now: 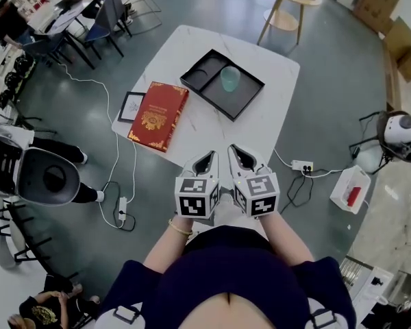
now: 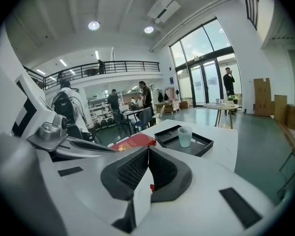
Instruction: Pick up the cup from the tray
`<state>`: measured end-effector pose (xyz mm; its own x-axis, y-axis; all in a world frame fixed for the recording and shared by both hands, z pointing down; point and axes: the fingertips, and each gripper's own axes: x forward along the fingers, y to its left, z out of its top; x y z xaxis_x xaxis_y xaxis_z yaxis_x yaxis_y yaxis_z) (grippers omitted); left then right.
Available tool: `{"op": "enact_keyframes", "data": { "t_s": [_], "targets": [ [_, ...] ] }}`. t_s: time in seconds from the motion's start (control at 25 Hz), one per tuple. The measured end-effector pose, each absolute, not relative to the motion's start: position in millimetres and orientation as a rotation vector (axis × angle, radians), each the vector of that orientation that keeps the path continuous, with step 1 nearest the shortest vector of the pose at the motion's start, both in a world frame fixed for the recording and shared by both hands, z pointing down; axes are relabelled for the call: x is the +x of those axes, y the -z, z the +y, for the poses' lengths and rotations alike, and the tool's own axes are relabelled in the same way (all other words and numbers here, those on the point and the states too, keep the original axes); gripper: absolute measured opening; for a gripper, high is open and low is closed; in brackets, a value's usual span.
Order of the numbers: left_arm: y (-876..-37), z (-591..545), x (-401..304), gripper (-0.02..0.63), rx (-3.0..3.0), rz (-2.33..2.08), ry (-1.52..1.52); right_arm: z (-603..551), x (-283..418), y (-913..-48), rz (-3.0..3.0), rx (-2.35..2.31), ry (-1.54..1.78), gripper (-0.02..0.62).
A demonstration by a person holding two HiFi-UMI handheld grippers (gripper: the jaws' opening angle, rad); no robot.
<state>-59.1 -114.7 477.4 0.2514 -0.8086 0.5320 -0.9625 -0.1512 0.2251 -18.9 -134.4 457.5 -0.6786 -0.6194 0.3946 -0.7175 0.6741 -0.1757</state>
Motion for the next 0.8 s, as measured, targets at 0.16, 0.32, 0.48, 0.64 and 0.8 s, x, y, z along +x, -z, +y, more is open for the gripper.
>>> {"op": "enact_keyframes", "data": {
  "t_s": [0.16, 0.32, 0.48, 0.64, 0.8],
  "targets": [
    [-479.2, -133.3, -55.1, 0.009, 2.007, -1.616, -0.4, -155.7, -15.2, -459.5, -2.587, 1.061, -0.453, 0.009],
    [-482.0, -150.1, -56.2, 0.009, 1.994, -1.633, -0.404, -174.1, -12.1, -464.2, -2.579, 1.06, -0.45, 0.009],
    [-489.2, -165.6, -62.0, 0.009, 1.968, -1.655, -0.42, -187.8, -10.8, -469.3, -2.563, 1.058, -0.463, 0.009],
    [-494.8, -179.6, -66.3, 0.011, 1.953, -1.667, -0.438, -200.6, -11.1, -471.1, -2.556, 1.064, -0.486, 0.009],
    [-500.3, -194.2, -67.0, 0.011, 1.964, -1.636, -0.451, -213.2, -13.5, -473.5, -2.543, 1.084, -0.518, 0.009]
  ]
}}
